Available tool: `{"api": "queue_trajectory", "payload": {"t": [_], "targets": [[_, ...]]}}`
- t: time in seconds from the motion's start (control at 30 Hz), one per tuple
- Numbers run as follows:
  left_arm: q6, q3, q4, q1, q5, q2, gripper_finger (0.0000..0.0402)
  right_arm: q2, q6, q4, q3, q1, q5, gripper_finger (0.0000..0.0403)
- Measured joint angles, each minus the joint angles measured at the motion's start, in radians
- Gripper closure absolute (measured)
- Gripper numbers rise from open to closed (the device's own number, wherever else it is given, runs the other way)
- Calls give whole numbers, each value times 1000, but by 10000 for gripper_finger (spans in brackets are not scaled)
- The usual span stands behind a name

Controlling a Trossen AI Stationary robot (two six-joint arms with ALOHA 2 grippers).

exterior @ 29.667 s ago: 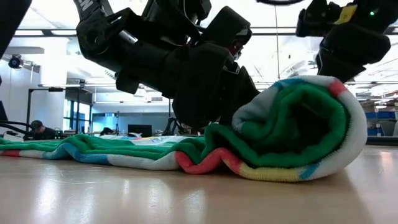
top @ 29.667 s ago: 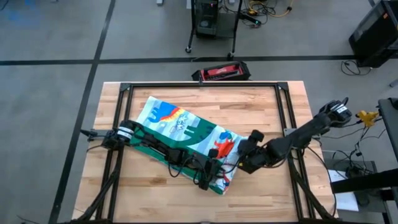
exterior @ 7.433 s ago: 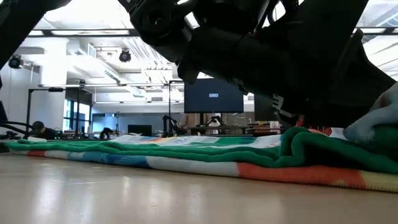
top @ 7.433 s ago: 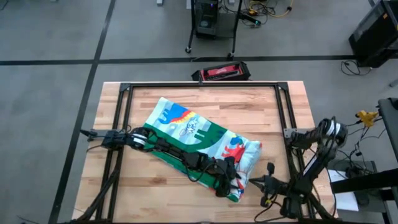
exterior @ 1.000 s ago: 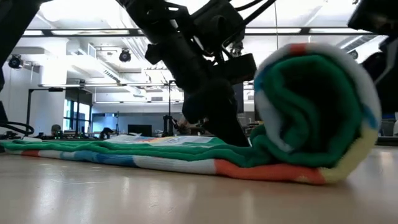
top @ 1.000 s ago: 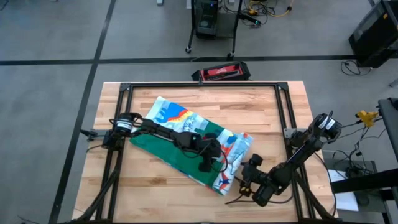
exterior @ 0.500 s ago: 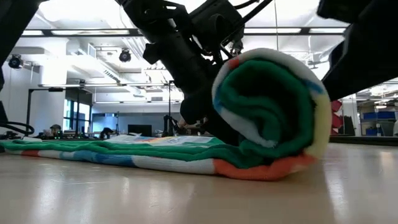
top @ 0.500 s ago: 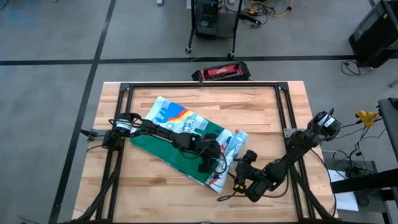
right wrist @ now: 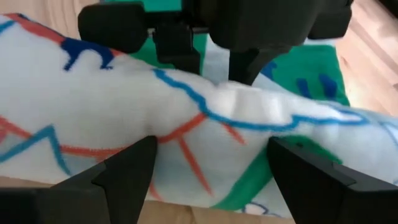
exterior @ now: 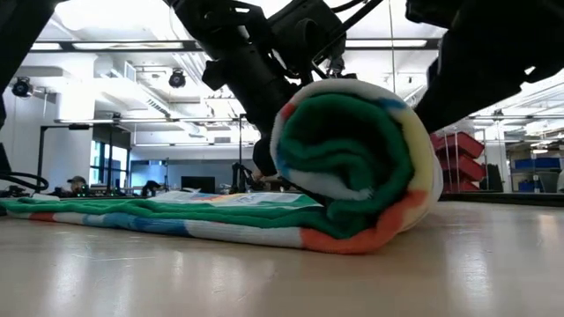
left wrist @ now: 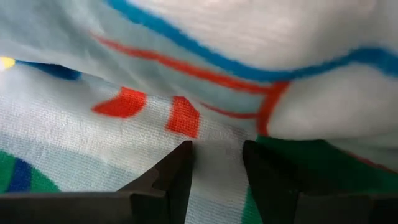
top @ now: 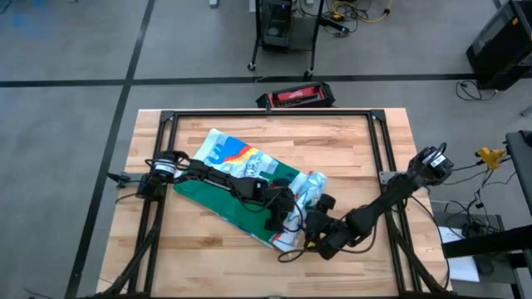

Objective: Roll towel
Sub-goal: Roll the green towel

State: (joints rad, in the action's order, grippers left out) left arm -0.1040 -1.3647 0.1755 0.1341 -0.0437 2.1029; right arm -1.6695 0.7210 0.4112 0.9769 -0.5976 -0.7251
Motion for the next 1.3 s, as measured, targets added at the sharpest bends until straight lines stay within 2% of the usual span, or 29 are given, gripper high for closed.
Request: {"api": "queue_trajectory", "payload": {"t": [0.33,0.5,0.77,0.93,1.03,1.17,1.3], "targets": [[0,0,-1,0,1,0,274,0,-19,-7,3,61,30,115],[-9,2,19,0,0,-20,270,1,-31,-41,0,90,88,115],[-45,3,76,0,-1,-122,278,0,-36,-57,-4,101,95,103],[-49,1,155,0,-80,-215,277,-1,-29,-59,-6,104,96,109],[-49,1,163,0,-88,-248,273,-2,-25,-62,-10,107,97,112],[-64,10,64,2,-38,-252,271,-2,-23,-64,-12,106,96,113],[-71,87,-168,2,75,-227,273,-2,-22,-74,-19,106,96,106]]}}
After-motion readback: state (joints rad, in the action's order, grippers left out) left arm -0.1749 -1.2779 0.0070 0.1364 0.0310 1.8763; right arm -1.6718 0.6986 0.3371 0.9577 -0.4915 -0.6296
